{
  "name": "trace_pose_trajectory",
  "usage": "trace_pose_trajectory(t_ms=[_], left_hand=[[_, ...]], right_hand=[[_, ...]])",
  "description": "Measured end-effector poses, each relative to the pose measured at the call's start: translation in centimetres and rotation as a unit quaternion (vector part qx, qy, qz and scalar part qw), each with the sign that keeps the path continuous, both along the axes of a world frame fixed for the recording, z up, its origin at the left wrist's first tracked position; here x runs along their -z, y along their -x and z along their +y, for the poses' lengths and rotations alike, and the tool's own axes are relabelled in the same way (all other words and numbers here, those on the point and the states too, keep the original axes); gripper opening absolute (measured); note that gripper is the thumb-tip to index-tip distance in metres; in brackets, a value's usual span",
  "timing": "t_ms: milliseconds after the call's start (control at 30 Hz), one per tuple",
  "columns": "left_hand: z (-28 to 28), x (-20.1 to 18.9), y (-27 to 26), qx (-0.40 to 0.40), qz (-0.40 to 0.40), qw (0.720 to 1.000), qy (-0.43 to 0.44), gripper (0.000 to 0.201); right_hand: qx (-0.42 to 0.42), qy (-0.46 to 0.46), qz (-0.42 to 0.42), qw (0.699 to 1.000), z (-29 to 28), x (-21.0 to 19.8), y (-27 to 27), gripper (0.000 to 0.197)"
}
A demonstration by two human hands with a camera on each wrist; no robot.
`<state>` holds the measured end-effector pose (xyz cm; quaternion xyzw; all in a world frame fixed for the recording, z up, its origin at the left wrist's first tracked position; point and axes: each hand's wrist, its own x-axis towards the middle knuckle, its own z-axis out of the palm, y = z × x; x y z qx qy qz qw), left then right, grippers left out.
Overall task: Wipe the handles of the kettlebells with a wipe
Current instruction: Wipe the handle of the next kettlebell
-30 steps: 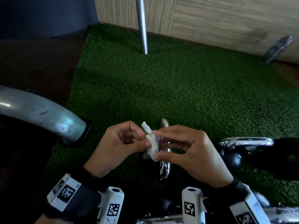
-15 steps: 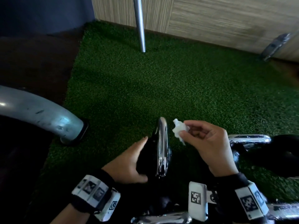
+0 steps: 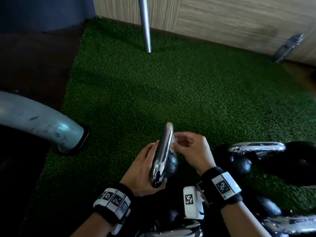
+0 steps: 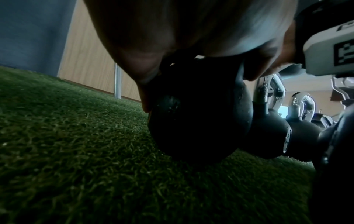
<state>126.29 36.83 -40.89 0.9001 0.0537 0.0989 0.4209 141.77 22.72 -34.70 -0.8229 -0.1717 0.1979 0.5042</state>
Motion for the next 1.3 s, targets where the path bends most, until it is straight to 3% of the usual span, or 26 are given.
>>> trace_pose_trajectory(t_ms=[67,267,367,567,800,1000,1167,1300], left_hand=[[0.4,-0.1,0.1,0.013,-0.006,1.000,0.028,0.106],[0.5,0.2,-0.1,0.015,0.015,1.000,0.004,0.109],[0.6,-0.2,0.0,0.016,0.011,1.000,0.024,0.107],[1.2,-0.5,-0.1,0.028,-0.008,0.990,0.138,0.102],[1.6,-0.2,-0.1,0.008,-0.003,0.985,0.175,0.095],[1.4,-0.7,0.2,0.014,-0.015,0.985,0.173,0.098],[1.5,-1.1,-0.1,0.027,-0.016,0.987,0.159,0.103],[1.2,-1.3,0.1,0.028,-0.013,0.989,0.142,0.107]], right_hand=[[0.005,0.015,-0.007,1.000,0.4,0.5,0.3,0.036],[0.026,0.046,0.004,0.999,0.8,0.9,0.5,0.029],[0.023,0.061,-0.004,0.998,1.2,0.5,0.4,0.038],[0.059,-0.016,-0.089,0.994,2.6,-0.2,0.5,0.042],[0.083,-0.050,0.004,0.995,2.5,0.7,0.2,0.028],[0.083,-0.107,-0.061,0.989,3.0,-0.3,-0.7,0.039],[0.074,-0.065,-0.057,0.993,2.9,0.5,-0.9,0.041],[0.052,-0.083,-0.140,0.985,2.7,-1.1,-0.3,0.026]])
